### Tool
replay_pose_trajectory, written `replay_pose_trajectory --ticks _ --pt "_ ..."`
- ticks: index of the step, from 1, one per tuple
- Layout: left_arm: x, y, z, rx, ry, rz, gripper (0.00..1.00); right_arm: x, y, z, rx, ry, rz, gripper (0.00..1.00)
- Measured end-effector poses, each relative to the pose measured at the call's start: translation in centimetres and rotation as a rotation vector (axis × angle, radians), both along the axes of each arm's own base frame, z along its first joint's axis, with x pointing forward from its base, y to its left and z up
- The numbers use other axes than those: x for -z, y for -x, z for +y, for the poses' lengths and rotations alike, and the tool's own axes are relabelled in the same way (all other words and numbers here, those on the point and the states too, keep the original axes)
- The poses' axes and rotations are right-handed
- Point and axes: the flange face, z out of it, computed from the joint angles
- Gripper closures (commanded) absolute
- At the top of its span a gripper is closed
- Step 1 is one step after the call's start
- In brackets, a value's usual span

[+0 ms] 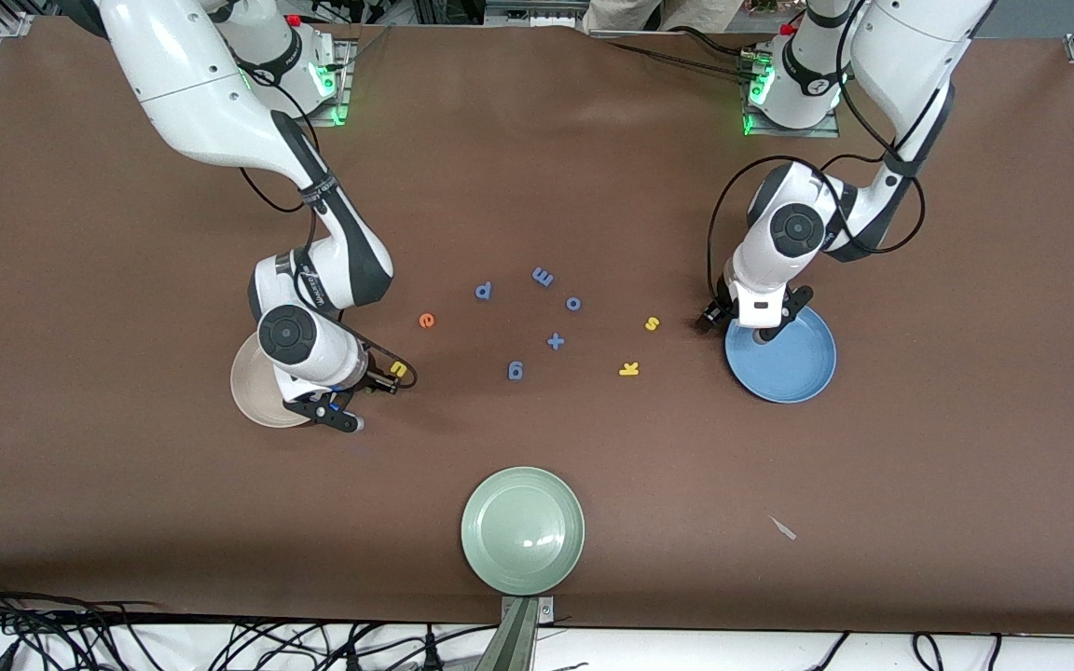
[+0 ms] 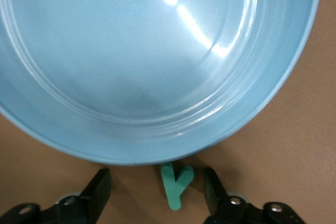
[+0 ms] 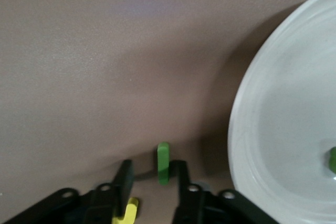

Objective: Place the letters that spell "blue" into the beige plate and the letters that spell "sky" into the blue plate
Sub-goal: 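Place the teal y in the blue plate while the right gripper grasps the yellow u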

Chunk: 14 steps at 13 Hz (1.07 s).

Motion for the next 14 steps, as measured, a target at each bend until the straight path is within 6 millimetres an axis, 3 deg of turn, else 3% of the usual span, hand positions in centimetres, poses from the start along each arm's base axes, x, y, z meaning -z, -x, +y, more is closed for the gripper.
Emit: replay_pose_trajectory --ticks 3,5,6,9,12,13,14 --pt "-0.4 -0.2 -0.1 0.001 0.002 -0.009 0.65 0.0 -0.1 -0.4 -0.006 0.000 0.000 0.93" --pt "-0.5 -0.2 -0.1 0.001 0.002 -0.011 0.89 0.0 -0.1 -0.4 -0.010 0.000 0.000 0.96" --pt "-0.5 -0.2 -0.1 0.001 0.002 -0.012 0.96 0.0 -0.2 -0.4 -0.012 -0.001 -0.001 0.96" --pt "-0.6 -0.2 -0.1 0.001 0.003 -0.013 0.98 -0.8 -0.7 -0.6 -0.014 0.001 0.000 0.95" --pt "-1.0 -0.2 -0.6 0.009 0.007 -0.022 0.98 -4.7 -2.5 -2.3 -0.061 0.018 0.054 0.94" --pt "-1.7 -0.3 -1.1 0.009 0.011 -0.028 0.98 -5.9 -3.1 -3.3 -0.085 0.017 0.059 0.89" --pt "-2.6 -0.3 -1.9 0.000 0.015 -0.038 0.98 -6.3 -3.4 -4.3 -0.102 0.015 0.066 0.78"
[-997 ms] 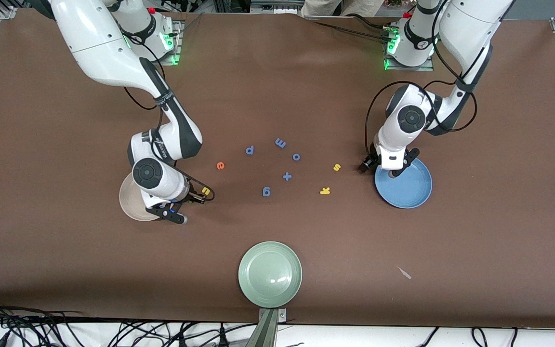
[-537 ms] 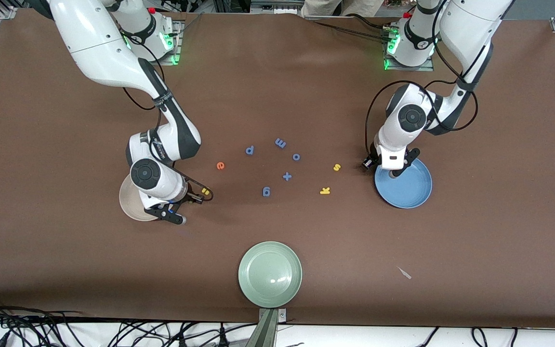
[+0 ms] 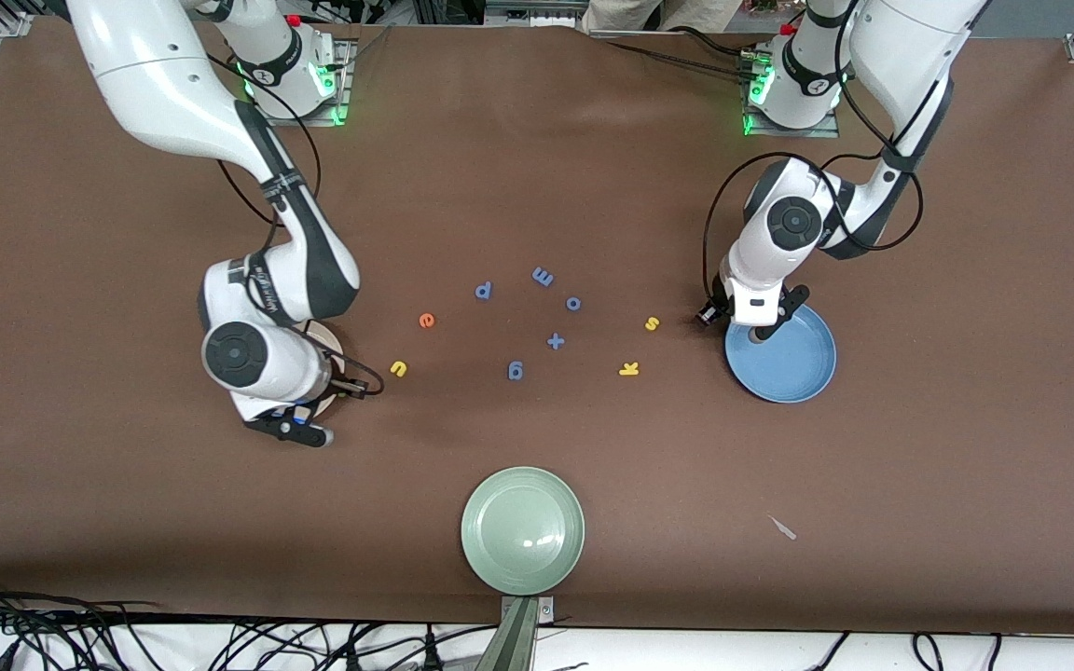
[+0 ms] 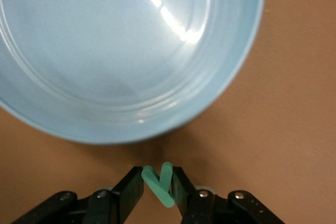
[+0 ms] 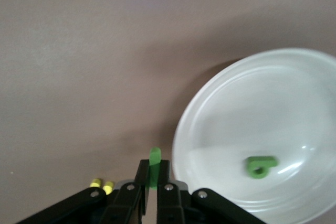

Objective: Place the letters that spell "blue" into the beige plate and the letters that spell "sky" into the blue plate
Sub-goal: 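Place the teal y in the blue plate while the right gripper grasps the yellow u, then drop the yellow u into the white plate while the left gripper reaches the yellow s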

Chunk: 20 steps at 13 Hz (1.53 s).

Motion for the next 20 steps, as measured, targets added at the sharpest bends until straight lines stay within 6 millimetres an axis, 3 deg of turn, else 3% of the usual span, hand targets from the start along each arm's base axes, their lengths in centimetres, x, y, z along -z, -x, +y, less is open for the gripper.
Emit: replay_pose_trajectory --ticks 2,5,7,9,10,11,12,13,16,18,20 --pt "-2.4 0.1 -1.8 -0.011 0.009 -0.029 0.97 0.5 0.0 -1.4 -0.016 0.004 0.024 0.60" --pt "-5.8 -0.6 -1.8 0.006 -0.029 -0.016 0.97 1.7 0.7 -1.8 -0.023 0.011 0.045 0.51" --pt "-7.9 -2.5 0.1 0.059 -0.059 0.010 0.97 1.8 0.8 -1.7 -0.025 0.011 0.047 0.48" --pt "-9.0 -5.0 4.1 0.112 -0.062 0.012 0.97 1.7 0.8 -1.5 -0.009 0.005 0.040 0.48" --pt "-8.7 -5.8 6.7 0.137 -0.061 0.019 0.84 1.7 0.8 -1.1 0.016 0.000 0.037 0.48" --pt "-7.7 -6.3 9.5 0.152 -0.056 0.036 0.22 1.6 1.0 -0.3 0.041 -0.008 0.031 0.48" --pt "-6.4 -6.7 11.5 0.156 -0.048 0.051 0.00 1.6 1.3 1.1 0.064 -0.012 0.022 0.48" --pt "-5.4 -6.8 12.4 0.157 -0.040 0.061 0.00 2.0 1.8 3.1 0.095 -0.013 0.011 0.48" --pt "-5.0 -6.8 10.6 0.181 -0.028 0.062 0.00 4.2 4.2 8.6 0.176 -0.006 -0.017 0.48" --pt "-5.6 -6.7 8.1 0.205 -0.015 0.050 0.00 5.4 5.0 9.3 0.193 -0.004 -0.022 0.47" --pt "-6.2 -5.8 4.1 0.259 0.006 0.044 0.00 6.2 5.2 8.8 0.200 -0.005 -0.030 0.48"
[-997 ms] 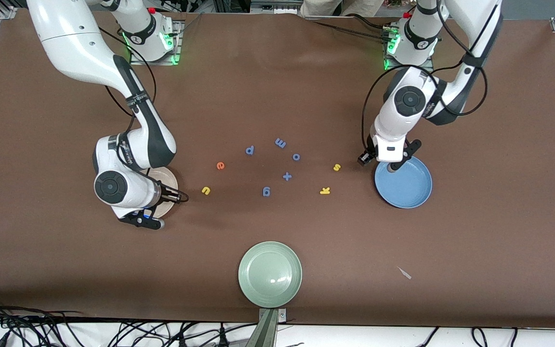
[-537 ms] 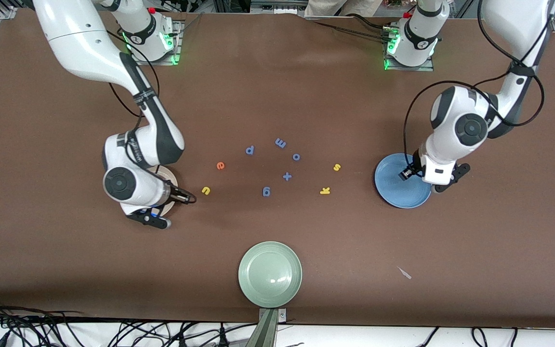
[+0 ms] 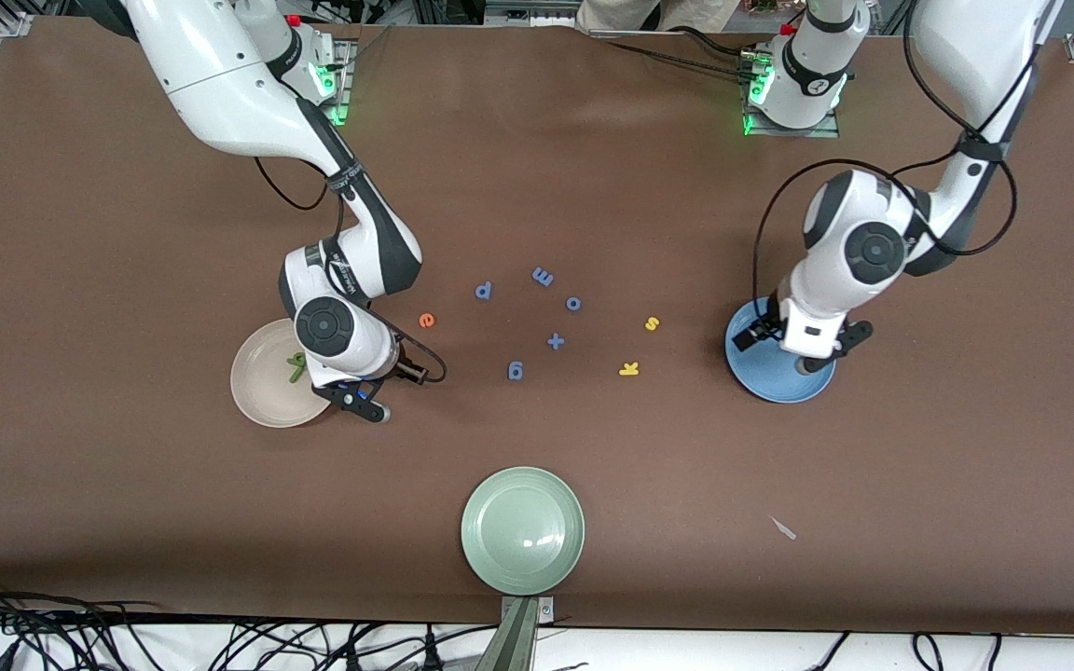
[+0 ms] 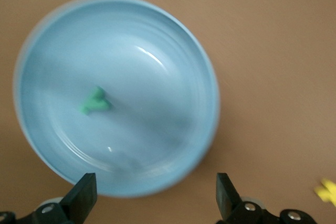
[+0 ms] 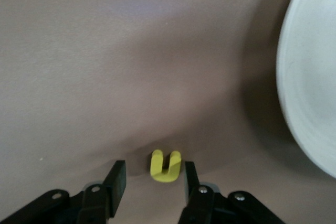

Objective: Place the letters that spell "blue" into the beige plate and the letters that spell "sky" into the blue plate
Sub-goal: 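Drop the yellow u into the white plate while the left gripper reaches the yellow s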

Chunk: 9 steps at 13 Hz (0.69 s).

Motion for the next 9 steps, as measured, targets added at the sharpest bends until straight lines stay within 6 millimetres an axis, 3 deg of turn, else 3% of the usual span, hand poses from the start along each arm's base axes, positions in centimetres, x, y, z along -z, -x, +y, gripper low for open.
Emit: replay_pose_trajectory --ticks 2,5,6,9 --pt "-0.3 1.4 -4.2 0.078 0.013 0.002 0.00 0.6 0.3 -0.3 0.003 0.001 -0.002 0.50" --pt "0.5 4.1 -9.9 0.243 0.012 0.012 0.00 0.5 0.3 -0.2 0.003 -0.003 -0.007 0.87" --pt "1.0 4.7 -11.2 0.307 0.014 0.017 0.00 0.4 0.3 -0.1 0.002 -0.005 -0.008 0.92" --pt "2.8 4.8 -14.4 0.478 -0.020 -0.005 0.00 0.2 0.0 -0.8 -0.029 -0.002 -0.007 0.92"
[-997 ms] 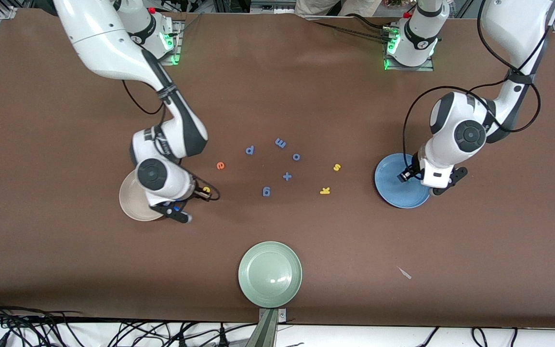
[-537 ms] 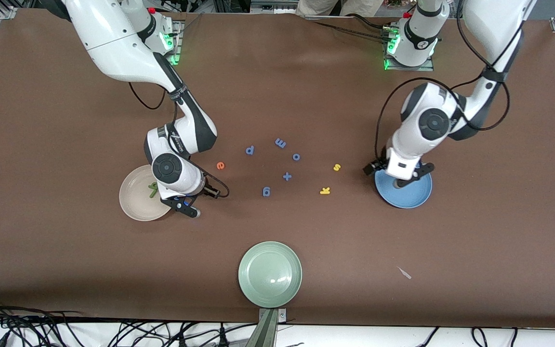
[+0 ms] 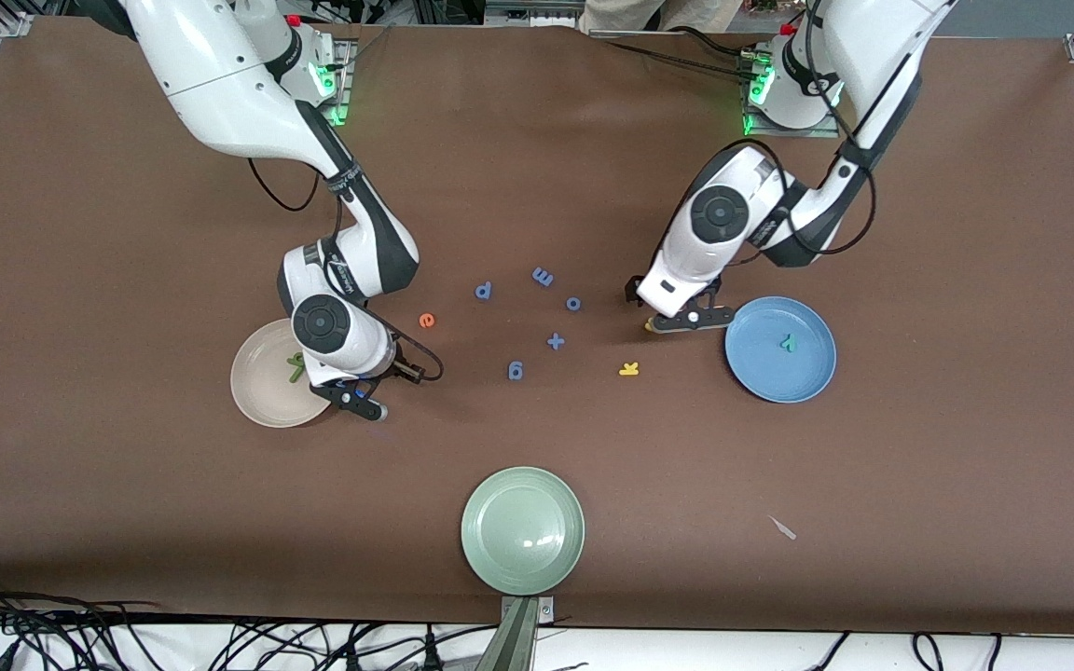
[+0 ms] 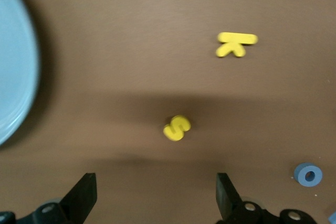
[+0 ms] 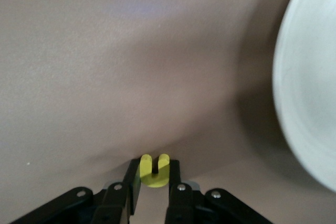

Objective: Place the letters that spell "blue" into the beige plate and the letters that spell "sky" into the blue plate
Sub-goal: 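Drop the yellow u into the white plate while the left gripper reaches the yellow s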

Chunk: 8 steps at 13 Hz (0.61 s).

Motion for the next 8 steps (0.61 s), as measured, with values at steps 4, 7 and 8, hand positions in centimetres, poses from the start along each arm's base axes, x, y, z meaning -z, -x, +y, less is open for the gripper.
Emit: replay_pose_trajectory --ticks 4,7,8 --pt "2.8 0.5 -1.6 0.299 -0.045 -0.018 0.00 -3.4 -1.9 -5.2 -0.105 0.013 0.071 0.90" --pt "3.5 0.2 -1.8 0.429 -0.032 -0.013 0.00 -6.2 -2.8 -9.9 -0.160 0.003 0.120 0.81" --pt "3.5 0.1 -1.8 0.468 -0.027 -0.014 0.00 -6.5 -2.9 -10.8 -0.168 0.002 0.131 0.61"
